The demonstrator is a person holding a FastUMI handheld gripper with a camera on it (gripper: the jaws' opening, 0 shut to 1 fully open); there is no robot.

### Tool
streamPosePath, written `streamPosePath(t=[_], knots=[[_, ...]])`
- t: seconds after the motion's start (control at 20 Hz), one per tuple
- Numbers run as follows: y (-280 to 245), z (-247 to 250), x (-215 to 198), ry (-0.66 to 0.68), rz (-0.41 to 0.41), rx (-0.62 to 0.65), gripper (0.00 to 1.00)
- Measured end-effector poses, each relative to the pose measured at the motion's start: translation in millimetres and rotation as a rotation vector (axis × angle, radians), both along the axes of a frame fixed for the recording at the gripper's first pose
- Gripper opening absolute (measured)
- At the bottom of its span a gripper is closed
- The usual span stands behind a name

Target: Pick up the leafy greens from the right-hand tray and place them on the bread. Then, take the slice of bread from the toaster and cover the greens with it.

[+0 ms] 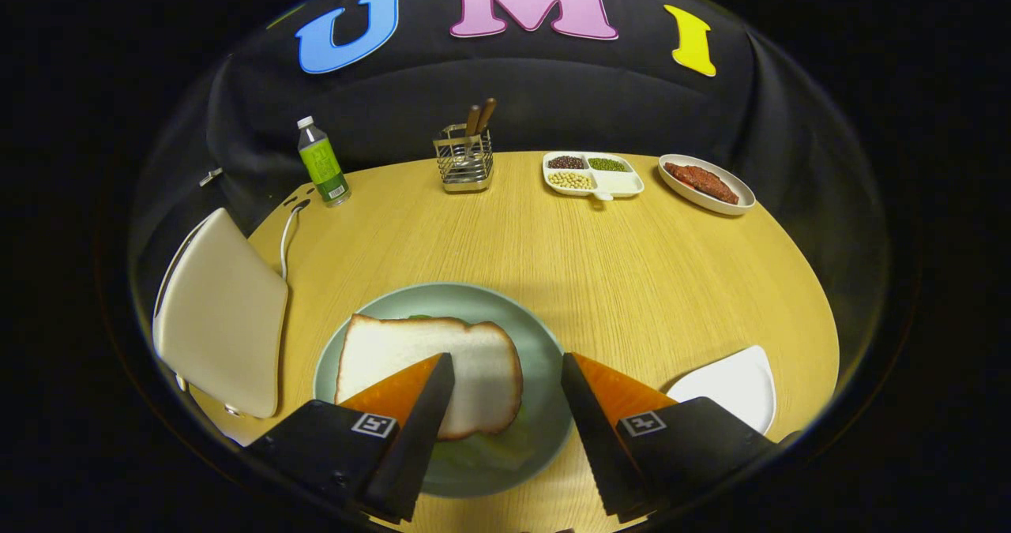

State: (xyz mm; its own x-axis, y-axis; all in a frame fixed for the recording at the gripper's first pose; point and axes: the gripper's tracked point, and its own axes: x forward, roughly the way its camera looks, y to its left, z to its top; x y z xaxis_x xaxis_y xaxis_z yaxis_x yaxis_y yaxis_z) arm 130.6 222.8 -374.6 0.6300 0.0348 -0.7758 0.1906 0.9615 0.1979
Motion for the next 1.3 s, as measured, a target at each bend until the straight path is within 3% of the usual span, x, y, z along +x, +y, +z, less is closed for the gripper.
streamPosePath(t=[0.05,0.4,0.55,1.1,1.3], knots=[[1,-1,-1,-0.005,0.001,0.013,1.00],[-9,28,5,-0.085,-0.031,0.065,1.00],[-16,50,3,-0.116,-0.008,0.074,1.00],[-57,204,-35,-0.354,0.072,0.099,1.00],[-85,263,-56,-0.479,0.104,0.050,0.99]])
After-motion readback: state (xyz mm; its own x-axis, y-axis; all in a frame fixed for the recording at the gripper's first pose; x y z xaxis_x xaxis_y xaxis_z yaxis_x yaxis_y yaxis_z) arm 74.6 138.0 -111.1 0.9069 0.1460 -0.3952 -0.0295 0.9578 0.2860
